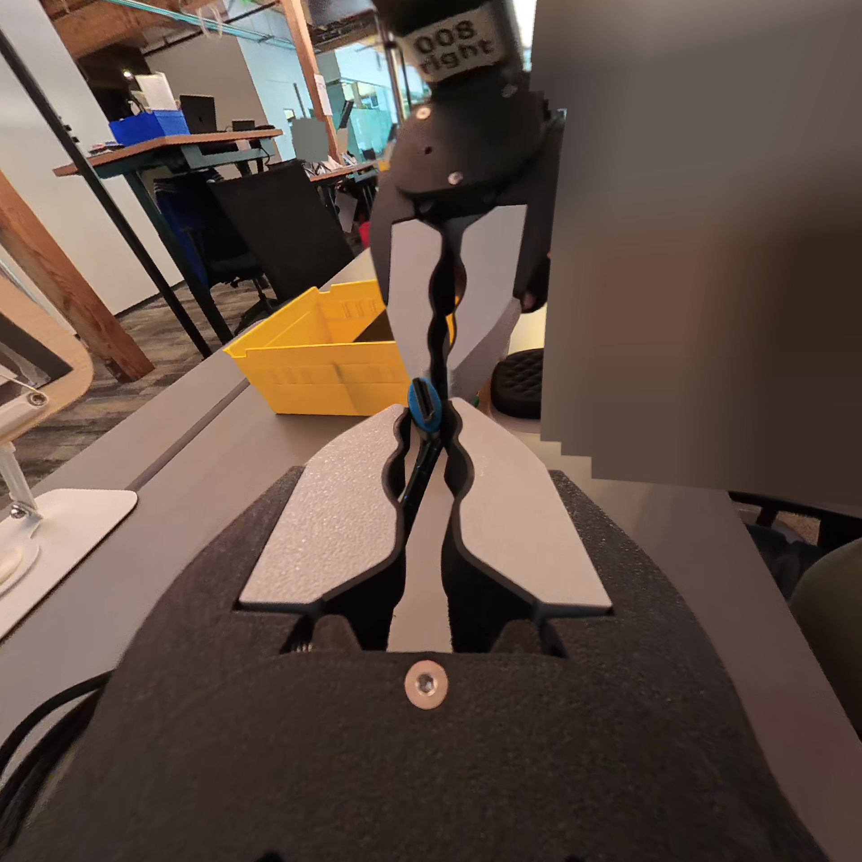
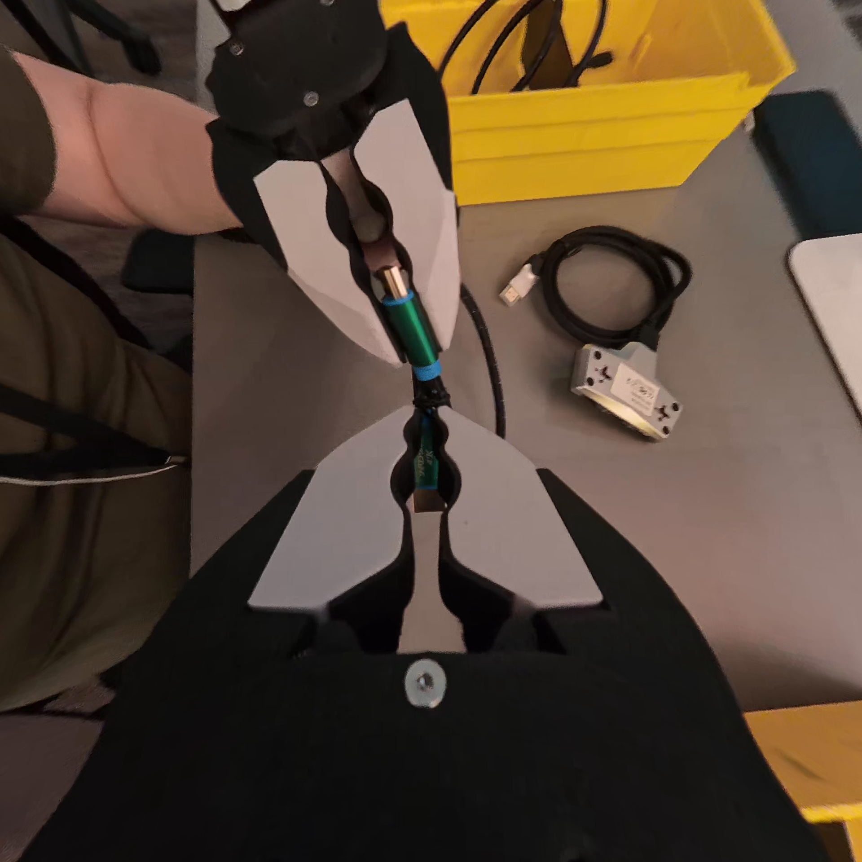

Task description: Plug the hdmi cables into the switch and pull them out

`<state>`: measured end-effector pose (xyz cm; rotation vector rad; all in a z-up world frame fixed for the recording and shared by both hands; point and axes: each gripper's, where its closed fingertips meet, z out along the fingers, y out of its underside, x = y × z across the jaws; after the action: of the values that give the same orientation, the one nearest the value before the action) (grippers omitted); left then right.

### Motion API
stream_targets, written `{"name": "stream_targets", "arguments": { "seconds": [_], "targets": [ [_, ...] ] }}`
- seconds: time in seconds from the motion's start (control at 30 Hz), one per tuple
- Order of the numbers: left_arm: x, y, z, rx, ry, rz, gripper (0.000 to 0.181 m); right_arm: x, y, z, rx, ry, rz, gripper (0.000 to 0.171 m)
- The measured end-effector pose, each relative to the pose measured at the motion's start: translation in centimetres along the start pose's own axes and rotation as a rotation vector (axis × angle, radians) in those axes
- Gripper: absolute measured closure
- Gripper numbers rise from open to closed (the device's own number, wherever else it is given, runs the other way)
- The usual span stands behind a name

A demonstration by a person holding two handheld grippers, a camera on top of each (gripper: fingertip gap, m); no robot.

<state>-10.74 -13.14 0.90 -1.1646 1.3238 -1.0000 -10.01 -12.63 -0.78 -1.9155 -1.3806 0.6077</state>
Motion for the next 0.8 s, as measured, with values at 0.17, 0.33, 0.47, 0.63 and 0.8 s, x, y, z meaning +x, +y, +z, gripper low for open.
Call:
{"name": "stream_targets", "arguments": {
  "seconds": [0.17, 0.33, 0.47, 0.63, 0.8],
  "targets": [
    [-1.5, -0.4, -0.3, 0.042, -0.065, -0.115, 0.169, 0.4, -1.1, -0.3, 0.088, 0.170, -0.059, 0.168],
    [-1.8, -0.2, -0.2, 0.029, -0.123, -0.098, 0.170, 1.8, -1.0, 0.2, 0.100, 0.380, -0.076, 0.167],
    [-2.0, -0.4, -0.4, 0.040, -0.148, -0.097, 0.170, 2.0, -1.4, 0.3, 0.160, 0.375, 0.029, 0.167],
    [-1.8, -0.5, -0.5, 0.024, -0.152, -0.036, 0.170, 2.0, -1.4, 0.4, 0.210, 0.269, 0.170, 0.168],
    [-0.5, -0.5, -0.3, 0.003, -0.117, 0.120, 0.170, 0.9, -1.0, 0.0, 0.222, -0.062, 0.394, 0.169]
  ]
}}
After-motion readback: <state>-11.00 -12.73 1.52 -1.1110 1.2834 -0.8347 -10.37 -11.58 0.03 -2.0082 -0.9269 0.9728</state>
